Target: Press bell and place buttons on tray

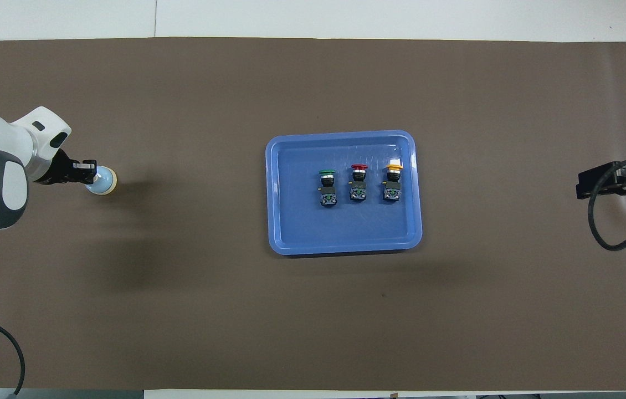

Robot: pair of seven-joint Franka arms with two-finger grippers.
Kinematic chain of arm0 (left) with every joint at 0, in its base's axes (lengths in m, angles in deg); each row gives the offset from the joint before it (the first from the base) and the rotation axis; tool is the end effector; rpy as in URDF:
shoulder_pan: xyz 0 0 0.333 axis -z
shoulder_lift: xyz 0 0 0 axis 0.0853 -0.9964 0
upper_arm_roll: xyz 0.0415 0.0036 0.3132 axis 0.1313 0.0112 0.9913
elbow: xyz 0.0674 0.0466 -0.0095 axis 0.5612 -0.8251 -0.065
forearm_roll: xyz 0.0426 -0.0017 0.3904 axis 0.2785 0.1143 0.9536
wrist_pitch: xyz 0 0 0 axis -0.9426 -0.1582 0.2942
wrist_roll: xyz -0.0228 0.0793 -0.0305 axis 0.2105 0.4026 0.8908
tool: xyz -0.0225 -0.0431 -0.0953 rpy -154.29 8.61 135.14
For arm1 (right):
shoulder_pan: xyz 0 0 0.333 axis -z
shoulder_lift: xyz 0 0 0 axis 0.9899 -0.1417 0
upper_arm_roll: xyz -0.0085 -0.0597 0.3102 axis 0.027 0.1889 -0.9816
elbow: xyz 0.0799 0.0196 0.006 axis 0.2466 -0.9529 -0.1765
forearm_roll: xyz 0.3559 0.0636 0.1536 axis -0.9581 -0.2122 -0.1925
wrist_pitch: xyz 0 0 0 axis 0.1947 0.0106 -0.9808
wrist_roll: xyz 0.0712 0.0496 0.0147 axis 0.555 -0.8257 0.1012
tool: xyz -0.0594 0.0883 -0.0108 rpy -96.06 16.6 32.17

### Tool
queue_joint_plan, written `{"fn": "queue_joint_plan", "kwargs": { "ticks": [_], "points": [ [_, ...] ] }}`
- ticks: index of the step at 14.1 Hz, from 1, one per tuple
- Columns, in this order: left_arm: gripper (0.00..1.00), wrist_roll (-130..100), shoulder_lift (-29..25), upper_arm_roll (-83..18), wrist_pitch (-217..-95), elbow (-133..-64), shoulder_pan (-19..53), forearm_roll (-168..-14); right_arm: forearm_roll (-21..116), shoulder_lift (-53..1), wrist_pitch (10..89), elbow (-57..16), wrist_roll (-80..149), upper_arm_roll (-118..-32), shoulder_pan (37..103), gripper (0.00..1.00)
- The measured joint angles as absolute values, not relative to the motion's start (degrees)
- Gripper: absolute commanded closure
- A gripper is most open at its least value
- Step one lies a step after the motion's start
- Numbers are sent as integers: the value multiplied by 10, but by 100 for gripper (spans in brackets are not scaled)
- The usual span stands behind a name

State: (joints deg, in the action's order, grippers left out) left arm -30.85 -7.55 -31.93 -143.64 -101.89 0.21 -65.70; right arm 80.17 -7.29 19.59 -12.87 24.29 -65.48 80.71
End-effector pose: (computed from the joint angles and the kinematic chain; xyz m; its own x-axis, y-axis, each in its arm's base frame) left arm 0.6017 0.0250 0.3390 0.9990 0.0376 -0.0229 0.0380 -0.9991 0.0163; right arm 0.5276 -0.0153 0.6086 0.9953 -0.0562 -0.0786 -0.0531 -0.9977 0.0413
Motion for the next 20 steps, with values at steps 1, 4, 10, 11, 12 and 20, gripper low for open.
{"fn": "queue_joint_plan", "kwargs": {
  "ticks": [1,4,10,11,12,20],
  "points": [
    [100,-309,-76,-319,-1432,-1017,2,-657,802,-73,196,-129,243,-655,807,0],
    [0,-309,-75,-320,-1357,-979,2,-657,802,-73,196,-129,243,-655,807,0],
    [0,-309,27,-324,-1180,-929,8,-657,802,-73,196,-129,243,-655,807,0],
    [0,-309,50,-324,-1154,-929,15,-657,802,-73,196,-129,243,-655,807,0],
    [0,-309,68,-325,-1133,-929,19,-657,802,-73,196,-129,243,-655,807,0],
    [0,-309,79,-325,-1073,-899,23,-657,802,-73,196,-129,243,-655,807,0]
  ]
}}
